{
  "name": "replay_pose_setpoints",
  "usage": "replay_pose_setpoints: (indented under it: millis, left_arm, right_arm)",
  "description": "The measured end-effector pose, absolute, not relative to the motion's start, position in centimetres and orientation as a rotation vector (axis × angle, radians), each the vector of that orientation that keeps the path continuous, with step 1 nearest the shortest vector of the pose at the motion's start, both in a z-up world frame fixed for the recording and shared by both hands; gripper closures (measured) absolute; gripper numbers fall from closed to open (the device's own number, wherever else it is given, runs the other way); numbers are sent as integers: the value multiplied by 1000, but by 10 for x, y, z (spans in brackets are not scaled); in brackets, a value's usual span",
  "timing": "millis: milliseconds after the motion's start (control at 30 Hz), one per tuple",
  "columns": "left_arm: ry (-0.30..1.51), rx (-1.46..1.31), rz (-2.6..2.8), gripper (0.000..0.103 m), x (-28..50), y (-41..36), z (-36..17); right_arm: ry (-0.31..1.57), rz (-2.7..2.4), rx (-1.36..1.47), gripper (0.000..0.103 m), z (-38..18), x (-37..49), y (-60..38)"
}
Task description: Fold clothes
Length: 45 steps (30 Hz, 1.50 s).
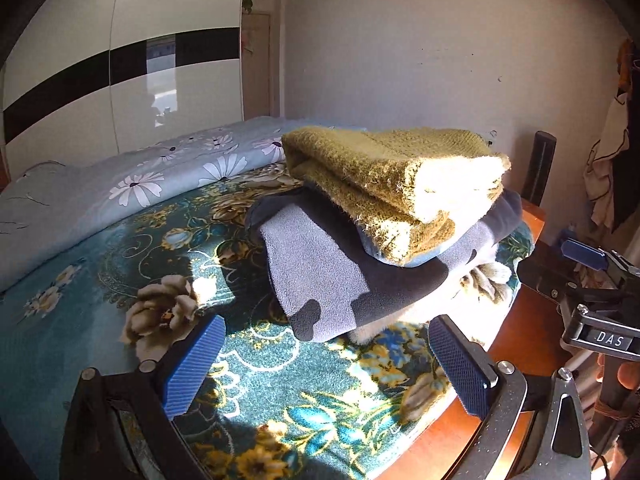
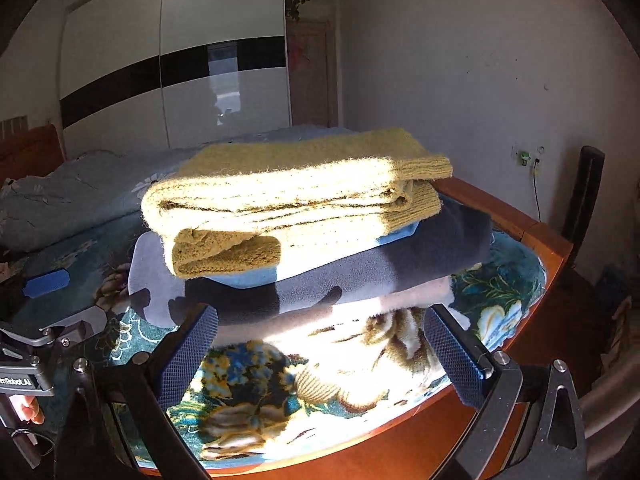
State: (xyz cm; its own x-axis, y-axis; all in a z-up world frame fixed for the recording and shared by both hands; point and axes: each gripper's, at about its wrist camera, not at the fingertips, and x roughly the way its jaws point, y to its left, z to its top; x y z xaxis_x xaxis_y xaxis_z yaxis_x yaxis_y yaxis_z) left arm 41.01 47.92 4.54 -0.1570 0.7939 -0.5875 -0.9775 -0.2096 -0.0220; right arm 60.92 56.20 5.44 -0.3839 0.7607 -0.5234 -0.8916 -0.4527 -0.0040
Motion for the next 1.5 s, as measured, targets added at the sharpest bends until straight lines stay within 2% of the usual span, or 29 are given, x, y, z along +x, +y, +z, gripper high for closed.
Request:
replay_pose_setpoints:
  millis: [200, 1500]
  left_arm:
    - [446, -553, 1751, 0, 414, 470, 48]
    - [417, -514, 1748, 0, 422, 456, 62]
  right_arm:
    - [273, 1916, -582, 0, 60, 606, 542]
    - [208, 1828, -599, 0, 78, 584, 507]
